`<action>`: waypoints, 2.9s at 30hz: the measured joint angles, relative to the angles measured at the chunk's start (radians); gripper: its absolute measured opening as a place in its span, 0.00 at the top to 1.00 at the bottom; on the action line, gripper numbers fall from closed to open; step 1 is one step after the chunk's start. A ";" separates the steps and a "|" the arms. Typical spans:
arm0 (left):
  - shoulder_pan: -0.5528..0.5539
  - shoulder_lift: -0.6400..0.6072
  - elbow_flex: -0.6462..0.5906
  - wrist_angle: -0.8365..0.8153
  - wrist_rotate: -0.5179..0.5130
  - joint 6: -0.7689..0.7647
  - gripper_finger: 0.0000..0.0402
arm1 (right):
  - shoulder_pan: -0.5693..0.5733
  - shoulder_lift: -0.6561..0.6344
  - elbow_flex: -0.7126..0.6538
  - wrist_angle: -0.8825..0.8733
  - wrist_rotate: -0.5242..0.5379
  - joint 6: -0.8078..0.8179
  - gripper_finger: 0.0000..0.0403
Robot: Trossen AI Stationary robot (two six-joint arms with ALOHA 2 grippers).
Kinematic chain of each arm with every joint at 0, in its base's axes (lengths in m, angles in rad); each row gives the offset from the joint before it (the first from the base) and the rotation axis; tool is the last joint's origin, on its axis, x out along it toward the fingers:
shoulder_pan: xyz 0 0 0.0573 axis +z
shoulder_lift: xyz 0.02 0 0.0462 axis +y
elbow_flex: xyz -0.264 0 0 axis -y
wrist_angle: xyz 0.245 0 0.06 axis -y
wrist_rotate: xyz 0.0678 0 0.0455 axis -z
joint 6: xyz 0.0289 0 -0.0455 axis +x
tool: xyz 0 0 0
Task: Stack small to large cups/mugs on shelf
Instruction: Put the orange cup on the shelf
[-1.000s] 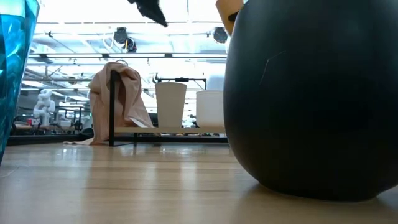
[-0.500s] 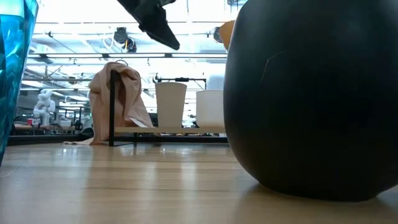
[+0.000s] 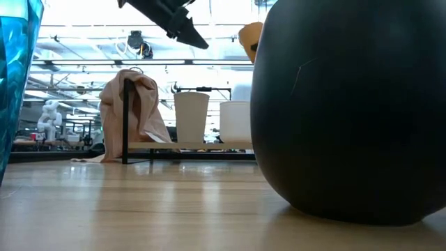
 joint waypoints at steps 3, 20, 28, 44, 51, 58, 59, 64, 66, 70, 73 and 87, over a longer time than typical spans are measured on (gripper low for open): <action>0.040 -0.002 0.000 0.011 0.064 -0.005 0.50 | -0.023 0.000 -0.018 0.001 -0.001 -0.005 0.29; 0.098 0.001 0.000 0.131 0.213 0.031 0.50 | -0.030 0.000 -0.177 0.123 -0.001 0.041 0.29; 0.146 0.056 0.010 0.212 0.363 0.050 0.50 | -0.002 0.000 -0.184 0.130 -0.002 0.053 0.29; 0.187 0.433 0.593 -0.243 0.491 0.213 0.50 | 0.008 0.000 -0.184 0.085 0.000 0.024 0.28; 0.185 0.549 0.786 -0.382 0.510 0.287 0.50 | 0.006 0.000 -0.184 0.076 -0.001 0.012 0.28; 0.184 0.628 0.849 -0.415 0.518 0.328 0.50 | 0.006 0.000 -0.184 0.072 -0.004 0.012 0.28; 0.184 0.633 0.849 -0.410 0.517 0.330 0.50 | 0.006 0.000 -0.184 0.068 -0.004 0.012 0.28; 0.179 0.636 0.849 -0.401 0.516 0.330 0.50 | 0.007 0.000 -0.184 0.061 -0.007 0.013 0.28; 0.176 0.636 0.849 -0.398 0.516 0.330 0.50 | 0.009 0.000 -0.184 0.059 -0.010 0.024 0.28; 0.171 0.636 0.849 -0.397 0.516 0.335 0.50 | 0.015 0.000 -0.184 0.058 -0.017 0.027 0.28; 0.164 0.636 0.849 -0.397 0.515 0.342 0.56 | 0.025 0.000 -0.184 0.059 -0.032 0.031 0.28; 0.158 0.636 0.847 -0.427 0.512 0.408 0.98 | 0.025 -0.003 -0.184 0.078 -0.036 0.042 0.28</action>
